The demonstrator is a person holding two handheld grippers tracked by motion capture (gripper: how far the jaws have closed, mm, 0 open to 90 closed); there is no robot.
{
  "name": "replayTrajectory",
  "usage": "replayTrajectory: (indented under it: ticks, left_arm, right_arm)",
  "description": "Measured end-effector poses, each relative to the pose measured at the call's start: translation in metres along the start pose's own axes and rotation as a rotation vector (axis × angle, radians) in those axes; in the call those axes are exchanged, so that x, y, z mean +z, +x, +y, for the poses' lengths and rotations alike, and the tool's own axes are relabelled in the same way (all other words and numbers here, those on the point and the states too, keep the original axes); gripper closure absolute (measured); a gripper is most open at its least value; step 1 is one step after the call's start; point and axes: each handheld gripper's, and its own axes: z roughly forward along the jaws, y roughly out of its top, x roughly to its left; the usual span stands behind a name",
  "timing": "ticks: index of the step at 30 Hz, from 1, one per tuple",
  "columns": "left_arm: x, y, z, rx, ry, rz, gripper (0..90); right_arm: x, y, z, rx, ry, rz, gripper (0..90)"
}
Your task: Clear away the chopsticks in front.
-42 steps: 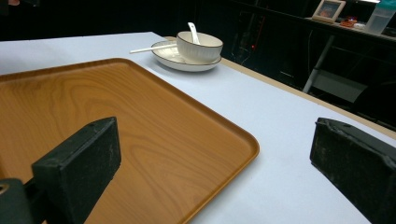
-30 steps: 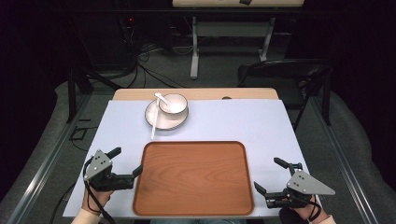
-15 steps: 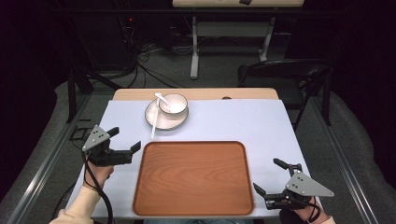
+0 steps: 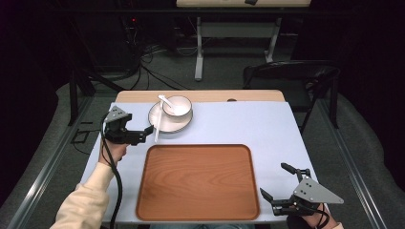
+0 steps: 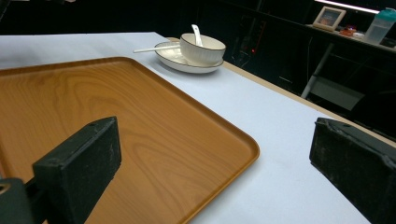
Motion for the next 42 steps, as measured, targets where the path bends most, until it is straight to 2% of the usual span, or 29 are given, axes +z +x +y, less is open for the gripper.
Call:
replayTrajectory:
  ticks: [4,7,8,10,16,18,21,24,25,27,28,32,36,38,42]
  left_arm:
    - [0.013,0.005,0.007,-0.004,0.027,0.013,0.2]
    - [0.027,0.012,0.014,-0.013,0.075,0.039,0.3]
    - [0.032,0.015,0.016,-0.031,0.102,0.06,0.4]
    - [0.042,0.022,0.019,-0.049,0.14,0.076,0.4]
    - [0.067,0.042,0.023,-0.13,0.225,0.117,3.9]
    - [0.077,0.047,0.022,-0.143,0.261,0.145,3.8]
    - [0.089,0.055,0.021,-0.196,0.29,0.141,5.1]
    - [0.101,0.061,0.021,-0.203,0.314,0.172,8.5]
    - [0.104,0.063,0.022,-0.208,0.326,0.168,9.0]
    - [0.11,0.066,0.024,-0.221,0.346,0.21,13.0]
    - [0.114,0.069,0.026,-0.234,0.365,0.206,14.2]
    - [0.123,0.073,0.029,-0.265,0.366,0.202,19.6]
    - [0.13,0.072,0.029,-0.278,0.358,0.159,27.1]
    - [0.134,0.07,0.029,-0.266,0.345,0.134,30.0]
    - [0.143,0.066,0.027,-0.247,0.368,0.139,35.8]
  right_arm:
    - [-0.003,0.001,0.0,-0.002,-0.006,-0.005,1.5]
    - [-0.003,0.001,0.0,-0.001,-0.008,-0.007,1.6]
    - [-0.003,0.001,-0.001,-0.001,-0.007,-0.008,1.6]
    - [-0.002,0.0,-0.001,0.002,-0.004,-0.007,1.6]
    - [-0.003,0.001,-0.001,-0.004,-0.003,-0.009,1.6]
    - [-0.002,0.001,0.0,-0.001,-0.001,-0.009,1.6]
    - [-0.002,0.002,0.0,-0.005,0.005,-0.005,1.7]
    - [-0.002,0.001,0.0,0.001,0.003,-0.006,1.6]
    - [-0.002,0.001,0.0,0.001,0.003,-0.006,1.6]
    - [-0.002,0.001,-0.001,0.0,0.001,-0.006,1.6]
    - [-0.002,0.001,-0.001,0.0,0.001,-0.006,1.6]
    - [-0.003,0.001,-0.001,-0.002,-0.002,-0.006,1.6]
    - [-0.002,0.0,-0.001,0.0,-0.001,-0.005,1.6]
    - [-0.002,0.0,-0.001,0.002,-0.001,-0.006,1.6]
    - [-0.003,0.0,-0.001,0.002,-0.004,-0.006,1.6]
